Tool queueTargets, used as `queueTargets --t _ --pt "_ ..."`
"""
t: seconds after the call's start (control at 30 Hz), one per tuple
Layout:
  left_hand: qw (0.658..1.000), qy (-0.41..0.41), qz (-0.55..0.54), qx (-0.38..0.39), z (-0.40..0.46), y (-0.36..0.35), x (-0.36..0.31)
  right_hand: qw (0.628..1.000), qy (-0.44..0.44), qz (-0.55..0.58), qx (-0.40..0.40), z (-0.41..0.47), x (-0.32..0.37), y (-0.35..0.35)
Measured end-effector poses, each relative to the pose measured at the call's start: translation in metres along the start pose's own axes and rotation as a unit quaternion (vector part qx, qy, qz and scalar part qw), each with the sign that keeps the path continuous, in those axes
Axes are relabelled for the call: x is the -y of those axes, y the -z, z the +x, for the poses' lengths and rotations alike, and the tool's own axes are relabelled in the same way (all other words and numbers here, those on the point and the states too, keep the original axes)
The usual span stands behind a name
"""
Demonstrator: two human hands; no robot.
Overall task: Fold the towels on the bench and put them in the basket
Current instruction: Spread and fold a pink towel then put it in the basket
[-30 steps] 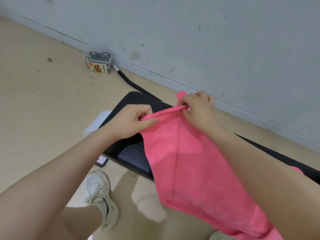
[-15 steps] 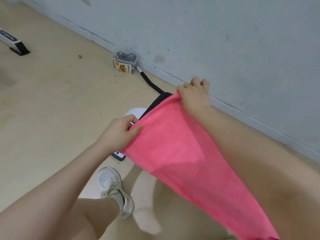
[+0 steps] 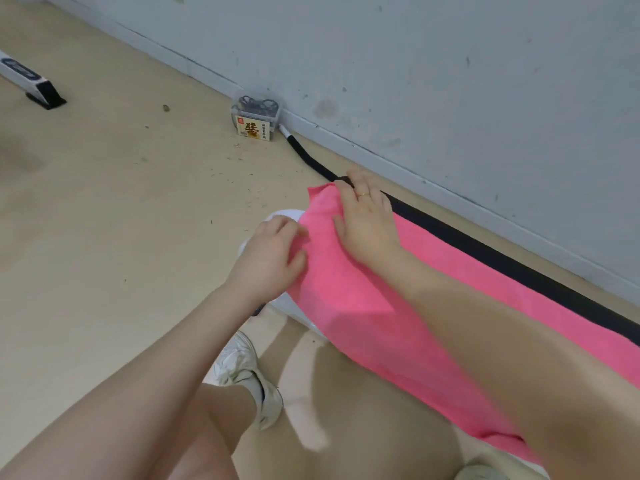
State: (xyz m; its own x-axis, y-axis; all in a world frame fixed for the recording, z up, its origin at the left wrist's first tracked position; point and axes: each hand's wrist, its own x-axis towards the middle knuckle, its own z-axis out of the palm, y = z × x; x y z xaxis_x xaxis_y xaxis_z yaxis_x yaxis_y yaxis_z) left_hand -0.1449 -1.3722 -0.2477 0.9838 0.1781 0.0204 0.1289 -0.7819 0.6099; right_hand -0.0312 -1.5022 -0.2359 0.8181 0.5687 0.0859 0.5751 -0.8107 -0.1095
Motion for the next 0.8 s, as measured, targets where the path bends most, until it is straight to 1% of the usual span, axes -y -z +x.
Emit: queueTargets --t 0.07,0.13,0.2,0.27,0.33,0.43,0.5,0.57,0.63,0.7,0.73,0.8 --pt "0.998 -0.057 -0.001 0.021 0.008 -0.012 -0.025 1.000 -0.007 0.022 0.005 -0.034 -0.020 0.008" --pt "0.994 -0.099 -0.001 0.044 0.014 -0.029 -0.055 0.999 -0.039 0.037 0.006 -0.069 -0.049 0.015" --pt "0.987 -0.147 -0.001 0.068 0.016 -0.048 -0.088 0.995 -0.096 0.034 0.012 -0.105 -0.086 0.021" --pt "0.974 -0.200 -0.004 0.105 0.016 -0.069 -0.125 0.984 -0.174 0.035 0.012 -0.144 -0.126 0.029" --pt "0.958 -0.250 0.002 0.143 0.014 -0.094 -0.164 0.964 -0.263 0.050 -0.006 -0.186 -0.163 0.038" --pt "0.928 -0.308 0.016 0.209 0.008 -0.137 -0.224 0.920 -0.383 0.076 -0.037 -0.250 -0.205 0.048" --pt "0.909 -0.332 0.038 0.248 0.001 -0.165 -0.263 0.892 -0.440 0.093 -0.045 -0.287 -0.227 0.052" --pt "0.898 -0.341 0.067 0.270 -0.005 -0.192 -0.296 0.863 -0.487 0.123 -0.053 -0.313 -0.246 0.055" --pt "0.898 -0.329 0.097 0.275 -0.008 -0.213 -0.318 0.848 -0.505 0.151 -0.054 -0.327 -0.262 0.053" --pt "0.902 -0.310 0.127 0.272 -0.007 -0.227 -0.329 0.850 -0.485 0.191 -0.070 -0.331 -0.267 0.049" --pt "0.906 -0.298 0.134 0.269 -0.005 -0.230 -0.330 0.862 -0.457 0.207 -0.078 -0.331 -0.264 0.049" --pt "0.907 -0.293 0.144 0.267 0.000 -0.234 -0.326 0.914 -0.348 0.195 -0.068 -0.330 -0.253 0.049"
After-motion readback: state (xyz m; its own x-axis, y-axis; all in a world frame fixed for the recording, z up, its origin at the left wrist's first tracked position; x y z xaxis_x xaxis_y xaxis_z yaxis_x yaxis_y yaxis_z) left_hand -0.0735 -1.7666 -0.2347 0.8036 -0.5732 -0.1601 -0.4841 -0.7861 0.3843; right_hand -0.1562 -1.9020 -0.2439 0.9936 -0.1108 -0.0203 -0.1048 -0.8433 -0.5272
